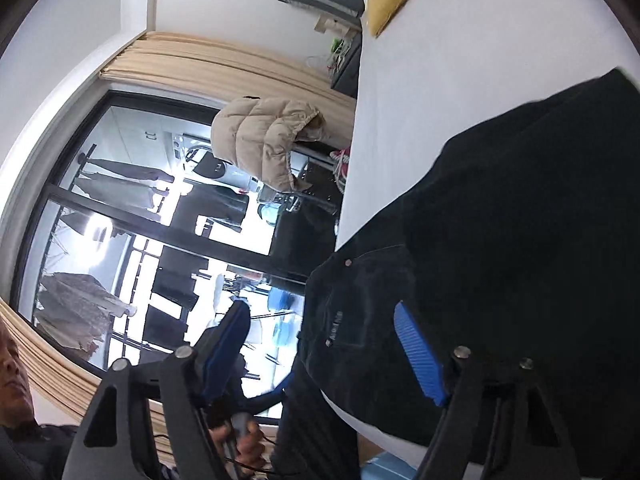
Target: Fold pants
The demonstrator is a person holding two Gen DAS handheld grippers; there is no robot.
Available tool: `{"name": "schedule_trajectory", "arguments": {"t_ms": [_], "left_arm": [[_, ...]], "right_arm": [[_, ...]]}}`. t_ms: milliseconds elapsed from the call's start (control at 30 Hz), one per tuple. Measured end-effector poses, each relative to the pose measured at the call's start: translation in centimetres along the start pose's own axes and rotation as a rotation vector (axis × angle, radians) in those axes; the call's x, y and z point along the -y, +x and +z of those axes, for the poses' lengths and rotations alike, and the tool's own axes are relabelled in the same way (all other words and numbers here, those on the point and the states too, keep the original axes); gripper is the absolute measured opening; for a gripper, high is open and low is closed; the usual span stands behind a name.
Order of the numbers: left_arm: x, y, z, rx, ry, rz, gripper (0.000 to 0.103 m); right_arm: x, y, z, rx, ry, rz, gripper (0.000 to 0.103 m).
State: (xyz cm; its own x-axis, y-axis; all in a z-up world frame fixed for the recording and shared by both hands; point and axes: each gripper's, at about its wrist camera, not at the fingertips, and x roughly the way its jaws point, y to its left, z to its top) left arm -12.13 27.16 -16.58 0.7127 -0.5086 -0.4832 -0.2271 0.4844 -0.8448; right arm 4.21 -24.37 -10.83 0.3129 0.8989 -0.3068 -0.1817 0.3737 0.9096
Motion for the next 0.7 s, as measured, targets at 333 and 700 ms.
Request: {"name": "schedule_trajectory", "arguments": {"t_ms": [333,700], "left_arm": [[-4.7,3.0,0.5,0.01,-0.226,-0.064,0.099],[-6.0,6.6,1.9,0.018,-0.32,-0.097,0.055]], "right_arm": [[0.1,1.8,1.4,-0.003,0.013,0.005,0.036],[1.8,3.5,1.5,-0.04,0.064,0.008,0.035]]}}
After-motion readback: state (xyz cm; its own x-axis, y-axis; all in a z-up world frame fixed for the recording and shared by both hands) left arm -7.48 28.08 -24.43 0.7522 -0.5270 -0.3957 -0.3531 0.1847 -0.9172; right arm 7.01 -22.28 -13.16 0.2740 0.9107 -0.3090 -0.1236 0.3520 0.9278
